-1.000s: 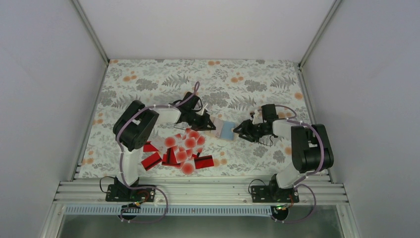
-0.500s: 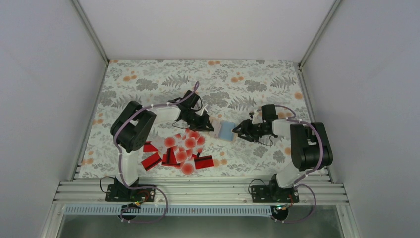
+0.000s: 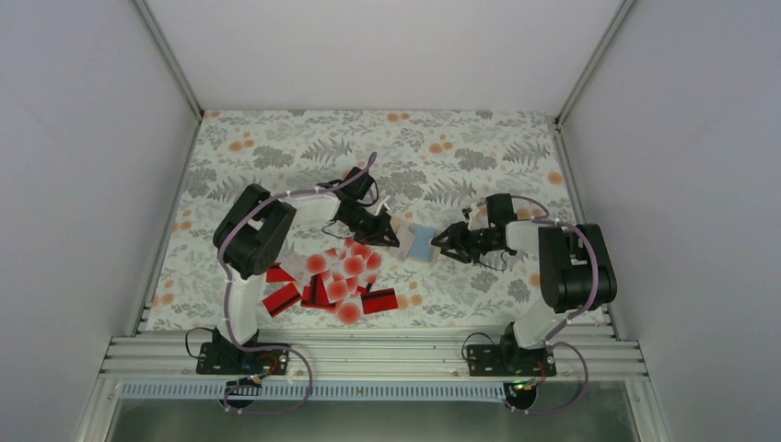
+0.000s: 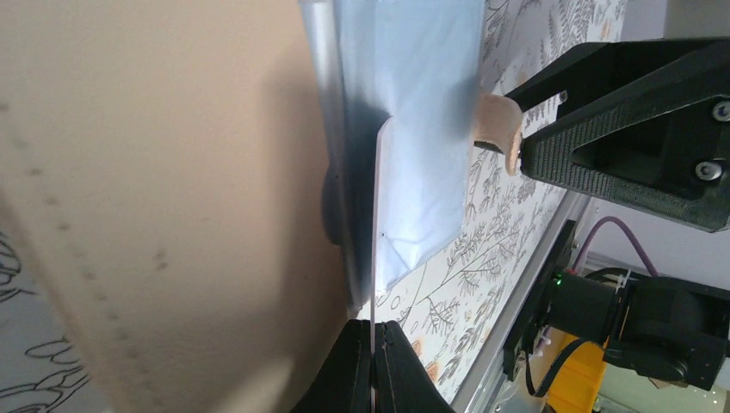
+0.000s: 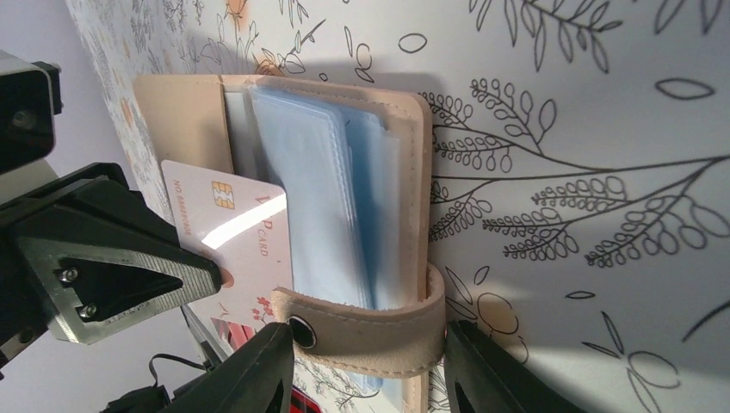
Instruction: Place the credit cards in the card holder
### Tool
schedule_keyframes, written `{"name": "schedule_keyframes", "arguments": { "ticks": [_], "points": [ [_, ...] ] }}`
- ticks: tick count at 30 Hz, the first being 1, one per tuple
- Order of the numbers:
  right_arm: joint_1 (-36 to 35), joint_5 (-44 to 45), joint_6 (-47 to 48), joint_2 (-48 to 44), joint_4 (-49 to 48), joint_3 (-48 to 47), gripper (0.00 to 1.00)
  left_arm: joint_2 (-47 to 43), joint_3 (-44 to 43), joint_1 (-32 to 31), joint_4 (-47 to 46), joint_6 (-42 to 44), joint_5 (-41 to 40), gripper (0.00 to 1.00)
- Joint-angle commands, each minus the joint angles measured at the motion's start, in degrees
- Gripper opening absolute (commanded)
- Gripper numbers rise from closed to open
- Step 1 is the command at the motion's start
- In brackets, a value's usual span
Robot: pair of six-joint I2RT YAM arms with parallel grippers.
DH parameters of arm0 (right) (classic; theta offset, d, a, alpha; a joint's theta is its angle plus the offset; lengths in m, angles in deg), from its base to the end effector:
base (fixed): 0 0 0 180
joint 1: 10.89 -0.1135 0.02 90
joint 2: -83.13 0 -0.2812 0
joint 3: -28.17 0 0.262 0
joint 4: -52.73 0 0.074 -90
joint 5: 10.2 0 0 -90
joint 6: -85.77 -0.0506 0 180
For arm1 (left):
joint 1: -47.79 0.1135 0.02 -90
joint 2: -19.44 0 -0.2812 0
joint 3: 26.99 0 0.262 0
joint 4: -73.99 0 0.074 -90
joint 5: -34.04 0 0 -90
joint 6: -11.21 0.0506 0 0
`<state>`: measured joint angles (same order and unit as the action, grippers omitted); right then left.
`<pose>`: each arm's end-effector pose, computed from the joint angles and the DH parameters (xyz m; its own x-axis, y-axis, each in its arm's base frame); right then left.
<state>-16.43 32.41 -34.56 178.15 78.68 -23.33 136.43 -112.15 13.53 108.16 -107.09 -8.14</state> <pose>0.2677 0.0634 0.1118 -0.9673 0.2497 0.0454 0.1925 0.6058 0.7720 0.3212 -0.2641 0.1273 -0.9621 0.2702 -0.0372 0.1942 0.5830 -0.7889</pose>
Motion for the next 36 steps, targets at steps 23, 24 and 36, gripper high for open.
{"name": "schedule_keyframes", "arguments": {
  "ticks": [23, 24, 36],
  "points": [
    [0.4, 4.8, 2.1, 3.7, 3.0, -0.1, 0.45, -4.9, 4.1, 1.6, 7.4, 13.1, 6.5, 0.02],
    [0.4, 4.8, 2.0, 3.7, 3.0, -0.1, 0.45, -4.9, 4.1, 1.6, 7.9, 13.7, 6.5, 0.02],
    [0.4, 4.9, 1.7, 3.4, 2.7, 0.6, 0.45, -3.7, 5.3, 1.6, 7.8, 12.6, 5.1, 0.02]
  ]
}}
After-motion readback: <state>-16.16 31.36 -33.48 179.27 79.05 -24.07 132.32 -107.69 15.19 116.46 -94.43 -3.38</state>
